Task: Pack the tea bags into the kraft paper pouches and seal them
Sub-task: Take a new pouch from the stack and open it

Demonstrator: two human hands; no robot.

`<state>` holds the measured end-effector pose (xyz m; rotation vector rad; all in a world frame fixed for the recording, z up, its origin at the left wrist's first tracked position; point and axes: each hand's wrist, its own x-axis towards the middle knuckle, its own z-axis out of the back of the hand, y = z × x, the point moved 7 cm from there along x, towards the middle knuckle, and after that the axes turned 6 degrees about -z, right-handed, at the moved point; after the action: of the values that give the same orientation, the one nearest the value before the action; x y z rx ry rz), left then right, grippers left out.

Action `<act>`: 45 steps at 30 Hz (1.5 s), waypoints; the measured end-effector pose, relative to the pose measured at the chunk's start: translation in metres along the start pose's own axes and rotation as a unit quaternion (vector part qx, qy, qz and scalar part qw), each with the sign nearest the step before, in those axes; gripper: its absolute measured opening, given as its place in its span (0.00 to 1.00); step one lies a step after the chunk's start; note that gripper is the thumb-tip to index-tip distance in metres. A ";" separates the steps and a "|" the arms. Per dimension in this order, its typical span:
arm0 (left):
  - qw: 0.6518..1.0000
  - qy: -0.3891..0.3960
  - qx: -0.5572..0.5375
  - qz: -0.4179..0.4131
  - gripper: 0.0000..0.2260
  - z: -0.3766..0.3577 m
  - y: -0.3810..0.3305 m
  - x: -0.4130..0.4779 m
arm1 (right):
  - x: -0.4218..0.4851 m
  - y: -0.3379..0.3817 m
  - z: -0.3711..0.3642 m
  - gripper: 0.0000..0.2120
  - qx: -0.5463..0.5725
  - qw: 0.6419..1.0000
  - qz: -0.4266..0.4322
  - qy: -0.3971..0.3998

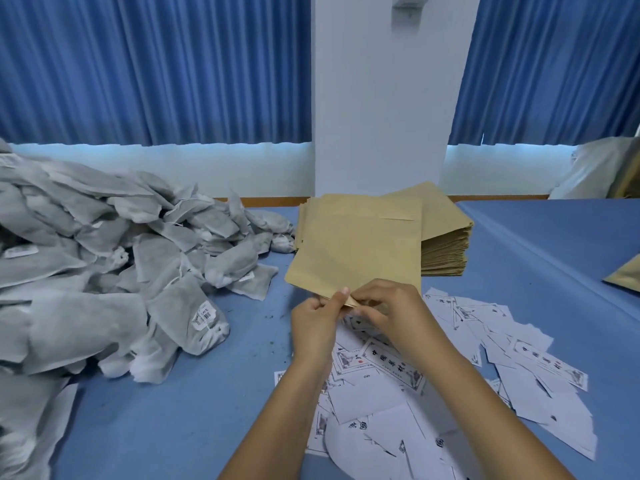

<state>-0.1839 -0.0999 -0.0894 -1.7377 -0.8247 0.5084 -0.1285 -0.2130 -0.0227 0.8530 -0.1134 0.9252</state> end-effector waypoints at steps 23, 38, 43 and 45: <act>0.981 0.116 0.136 -0.070 0.09 -0.014 -0.008 -0.004 | -0.015 -0.007 0.000 0.03 -0.144 0.986 -0.038 -0.074; 0.979 0.115 0.123 -0.111 0.11 -0.019 -0.013 -0.001 | -0.021 0.004 0.001 0.11 -0.090 0.987 -0.033 -0.131; 0.993 0.068 0.089 -0.030 0.13 -0.022 0.001 -0.013 | -0.018 0.010 -0.006 0.08 -0.094 0.988 -0.015 -0.123; 0.991 0.072 0.111 -0.023 0.18 -0.025 0.001 -0.015 | -0.017 0.006 -0.003 0.08 -0.083 0.988 -0.027 -0.127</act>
<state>-0.1762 -0.1278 -0.0832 -1.5282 -0.6775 0.4204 -0.1442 -0.2197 -0.0284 0.8108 -0.3807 0.7429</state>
